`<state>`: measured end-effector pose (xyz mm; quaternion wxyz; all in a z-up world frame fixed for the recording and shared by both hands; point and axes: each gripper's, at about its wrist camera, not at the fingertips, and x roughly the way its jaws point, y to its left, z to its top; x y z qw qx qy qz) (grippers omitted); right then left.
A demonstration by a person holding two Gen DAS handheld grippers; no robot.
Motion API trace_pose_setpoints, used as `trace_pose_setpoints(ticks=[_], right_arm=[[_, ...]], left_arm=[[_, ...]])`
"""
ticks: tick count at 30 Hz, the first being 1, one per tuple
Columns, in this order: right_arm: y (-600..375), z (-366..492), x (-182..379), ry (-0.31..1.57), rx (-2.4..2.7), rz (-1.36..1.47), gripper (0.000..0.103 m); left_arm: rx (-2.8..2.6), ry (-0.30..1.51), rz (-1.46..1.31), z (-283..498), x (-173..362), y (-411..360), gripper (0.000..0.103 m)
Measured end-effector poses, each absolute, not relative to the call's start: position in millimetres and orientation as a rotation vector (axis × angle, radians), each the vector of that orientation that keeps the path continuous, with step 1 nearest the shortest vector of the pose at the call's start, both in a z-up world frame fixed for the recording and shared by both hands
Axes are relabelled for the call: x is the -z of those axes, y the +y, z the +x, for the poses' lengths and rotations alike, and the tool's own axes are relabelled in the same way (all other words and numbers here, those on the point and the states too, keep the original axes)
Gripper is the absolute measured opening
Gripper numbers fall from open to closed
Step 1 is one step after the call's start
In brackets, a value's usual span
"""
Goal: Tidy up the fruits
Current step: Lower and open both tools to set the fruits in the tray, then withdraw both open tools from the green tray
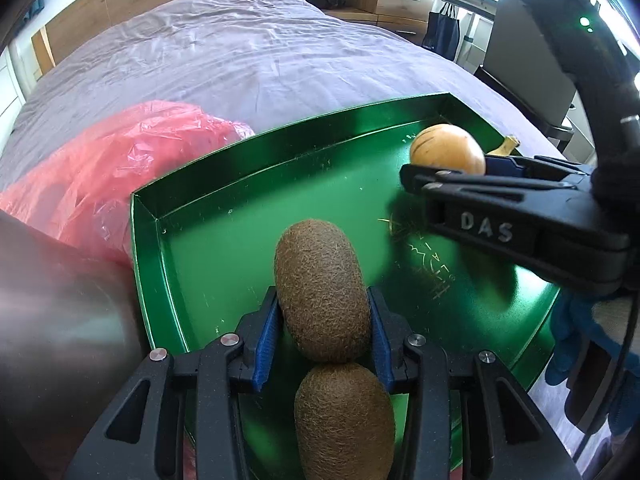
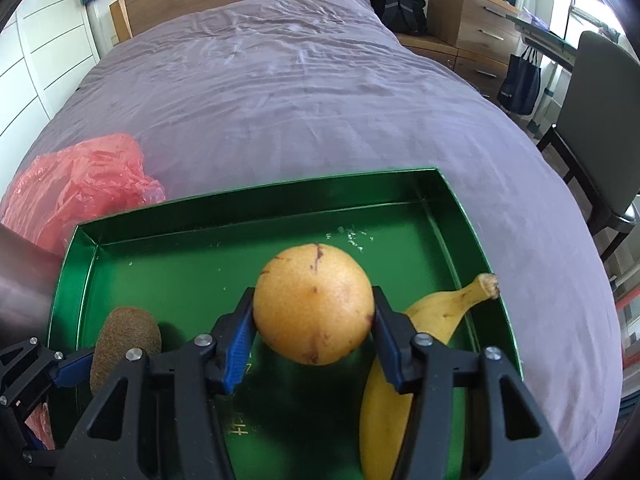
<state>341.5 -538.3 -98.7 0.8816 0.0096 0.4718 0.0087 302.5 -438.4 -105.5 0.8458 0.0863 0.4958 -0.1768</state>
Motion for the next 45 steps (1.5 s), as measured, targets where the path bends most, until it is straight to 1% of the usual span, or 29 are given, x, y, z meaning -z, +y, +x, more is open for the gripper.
trace_pose_setpoints(ticks=[5, 7, 9, 14, 15, 19, 23, 27, 30, 34, 42, 45], right_arm=[[-532.6, 343.3, 101.7, 1.000, -0.012, -0.003, 0.088], [-534.2, 343.6, 101.3, 1.001, -0.005, 0.006, 0.089], [-534.3, 341.1, 99.9, 0.997, -0.004, 0.010, 0.089], [-534.1, 325.1, 82.9, 0.946, 0.005, 0.020, 0.090], [-535.0, 321.1, 77.8, 0.931, 0.008, 0.028, 0.090], [-536.2, 302.1, 57.7, 0.887, 0.022, 0.039, 0.096], [-539.6, 282.0, 41.2, 0.863, 0.050, 0.048, 0.097], [-544.1, 258.1, 27.5, 0.847, 0.087, 0.052, 0.098], [-546.7, 238.9, 18.5, 0.835, 0.103, 0.051, 0.103], [-547.6, 208.1, 7.6, 0.823, 0.123, 0.054, 0.103], [-527.6, 143.0, -2.1, 0.811, 0.113, 0.086, 0.103], [-513.6, 121.7, -3.5, 0.810, 0.101, 0.091, 0.103]], left_arm=[[0.378, 1.047, 0.190, 299.2, 104.1, -437.8, 0.038], [0.383, 1.044, 0.188, 299.1, 101.9, -438.1, 0.046], [0.389, 1.039, 0.194, 294.9, 100.4, -439.2, 0.050], [0.401, 1.012, 0.214, 281.4, 92.2, -441.0, 0.054], [0.404, 1.004, 0.215, 278.1, 89.3, -441.5, 0.056], [0.421, 0.991, 0.208, 265.9, 79.4, -442.1, 0.056], [0.444, 0.980, 0.203, 249.6, 68.1, -443.2, 0.056], [0.461, 0.958, 0.213, 230.9, 53.6, -441.6, 0.059], [0.473, 0.946, 0.201, 215.0, 41.5, -437.2, 0.060], [0.487, 0.910, 0.215, 186.7, 26.0, -428.1, 0.064], [0.491, 0.879, 0.241, 132.4, 7.4, -399.9, 0.066], [0.480, 0.864, 0.242, 114.0, 1.2, -385.5, 0.072]])
